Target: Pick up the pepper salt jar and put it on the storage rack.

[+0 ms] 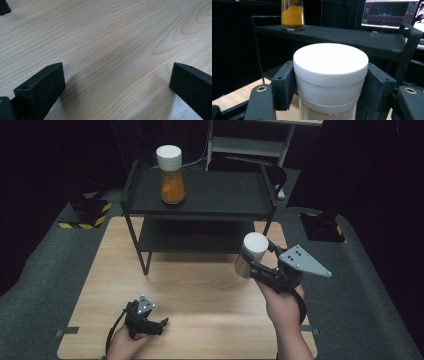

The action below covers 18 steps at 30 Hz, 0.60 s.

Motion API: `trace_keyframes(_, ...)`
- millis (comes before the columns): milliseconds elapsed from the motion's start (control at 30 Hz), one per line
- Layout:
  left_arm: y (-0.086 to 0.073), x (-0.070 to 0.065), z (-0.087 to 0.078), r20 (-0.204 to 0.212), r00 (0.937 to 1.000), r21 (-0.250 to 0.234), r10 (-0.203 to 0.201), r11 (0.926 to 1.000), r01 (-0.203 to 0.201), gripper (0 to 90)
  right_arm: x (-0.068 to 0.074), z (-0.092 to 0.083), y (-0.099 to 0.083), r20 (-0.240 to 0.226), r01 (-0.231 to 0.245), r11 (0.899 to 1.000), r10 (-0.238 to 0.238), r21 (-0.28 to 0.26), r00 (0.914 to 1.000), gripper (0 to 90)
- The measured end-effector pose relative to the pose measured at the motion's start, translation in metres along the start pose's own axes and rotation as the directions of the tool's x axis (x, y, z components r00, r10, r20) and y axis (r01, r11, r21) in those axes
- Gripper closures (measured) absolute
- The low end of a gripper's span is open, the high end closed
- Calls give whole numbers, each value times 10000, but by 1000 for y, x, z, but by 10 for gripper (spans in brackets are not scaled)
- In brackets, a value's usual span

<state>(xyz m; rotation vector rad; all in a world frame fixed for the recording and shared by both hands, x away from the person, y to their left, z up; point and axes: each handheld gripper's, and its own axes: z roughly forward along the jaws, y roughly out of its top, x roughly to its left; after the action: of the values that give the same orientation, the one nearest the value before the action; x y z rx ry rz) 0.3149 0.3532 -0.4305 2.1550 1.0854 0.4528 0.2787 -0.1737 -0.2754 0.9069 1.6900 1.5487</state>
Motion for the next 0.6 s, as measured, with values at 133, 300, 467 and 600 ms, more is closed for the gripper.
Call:
trace_keyframes(133,0,0,0,2,10000,0,-3,10000,3,4,-1,4,11,27,40,10000,-39,-52,10000,339)
trace_keyframes(300,0,0,0,-2,10000,-4,-13,10000,13,4,-3,9,27,118,140,9998,-139,-124,9998,339)
trace_keyframes(467,0,0,0,1,10000,-3,-4,10000,4,4,-4,12,39,178,210,9996,-207,-174,9996,339)
trace_keyframes(600,0,0,0,0,10000,-5,-9,10000,9,4,-5,17,54,236,333,9991,-326,-266,9992,339)
